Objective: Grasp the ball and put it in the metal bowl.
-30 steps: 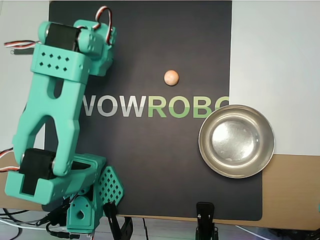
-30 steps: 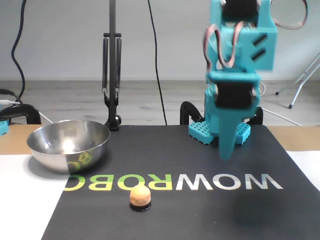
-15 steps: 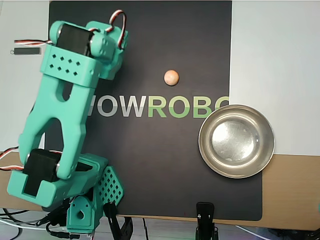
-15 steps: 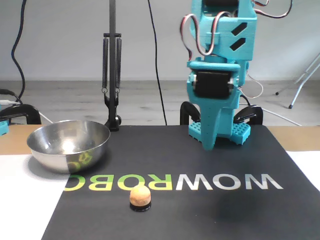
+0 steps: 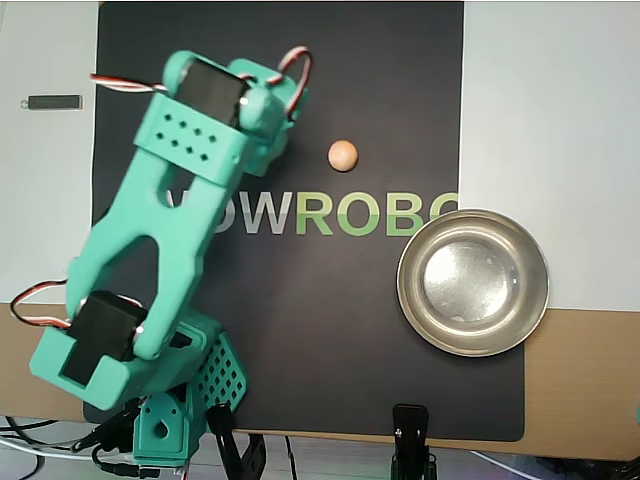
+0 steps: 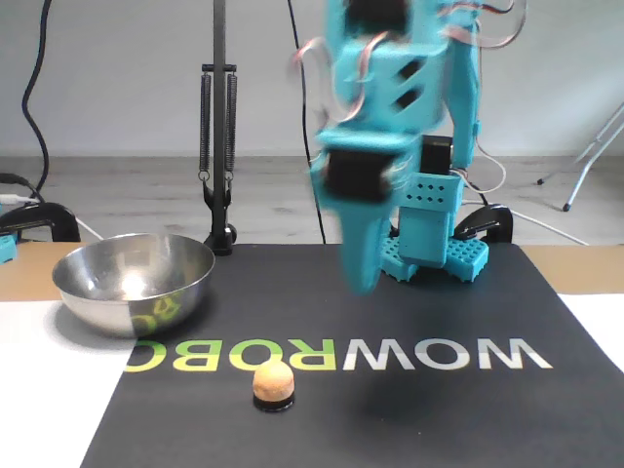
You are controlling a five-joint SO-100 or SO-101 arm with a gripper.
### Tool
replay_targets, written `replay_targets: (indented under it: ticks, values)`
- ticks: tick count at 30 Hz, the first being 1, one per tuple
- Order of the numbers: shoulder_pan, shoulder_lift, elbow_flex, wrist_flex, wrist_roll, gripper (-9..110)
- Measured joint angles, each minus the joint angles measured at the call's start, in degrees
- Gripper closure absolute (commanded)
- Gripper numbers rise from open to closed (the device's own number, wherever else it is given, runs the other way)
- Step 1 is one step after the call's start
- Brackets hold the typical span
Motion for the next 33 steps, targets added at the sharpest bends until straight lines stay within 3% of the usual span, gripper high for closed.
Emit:
replay_targets:
  ticks: [33]
  values:
    - [10.72, -10.99, -12.3, 0.0, 0.0, 101]
